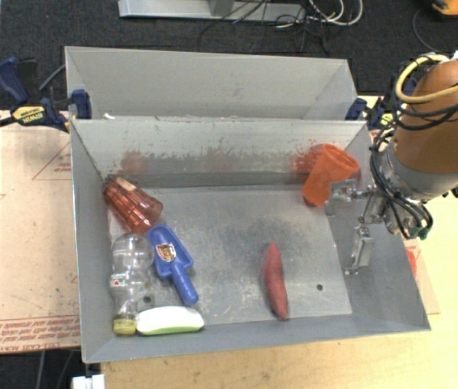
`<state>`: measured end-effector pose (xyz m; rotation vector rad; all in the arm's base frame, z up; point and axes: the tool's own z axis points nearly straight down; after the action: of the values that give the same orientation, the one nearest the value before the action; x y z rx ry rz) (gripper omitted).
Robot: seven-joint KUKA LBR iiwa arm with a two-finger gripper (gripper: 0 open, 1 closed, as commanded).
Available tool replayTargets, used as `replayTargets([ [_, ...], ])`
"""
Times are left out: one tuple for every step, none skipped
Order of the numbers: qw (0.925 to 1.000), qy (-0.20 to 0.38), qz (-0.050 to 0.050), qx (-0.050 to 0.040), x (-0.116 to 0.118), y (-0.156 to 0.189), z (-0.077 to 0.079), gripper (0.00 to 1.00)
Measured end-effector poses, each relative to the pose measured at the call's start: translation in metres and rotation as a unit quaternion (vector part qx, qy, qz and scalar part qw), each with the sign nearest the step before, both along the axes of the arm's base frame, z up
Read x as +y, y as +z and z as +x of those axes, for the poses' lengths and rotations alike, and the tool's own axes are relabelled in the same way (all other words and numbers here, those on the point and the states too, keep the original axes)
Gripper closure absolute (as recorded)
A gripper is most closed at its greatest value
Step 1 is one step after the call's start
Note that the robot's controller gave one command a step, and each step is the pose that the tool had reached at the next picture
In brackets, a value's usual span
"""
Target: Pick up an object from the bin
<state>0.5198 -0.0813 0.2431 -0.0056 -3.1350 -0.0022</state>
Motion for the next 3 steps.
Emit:
replayTargets([
  [1.0, 0.002, -0.001, -0.004, 0.001, 0.004, 0.001, 0.0],
  [0.9922, 0.125, 0.001, -0.0035, 0.044, -0.08, -0.003, 0.0],
  [0.9651, 0.262, 0.0, -0.006, 0.058, -0.083, 0.015, 0.0],
])
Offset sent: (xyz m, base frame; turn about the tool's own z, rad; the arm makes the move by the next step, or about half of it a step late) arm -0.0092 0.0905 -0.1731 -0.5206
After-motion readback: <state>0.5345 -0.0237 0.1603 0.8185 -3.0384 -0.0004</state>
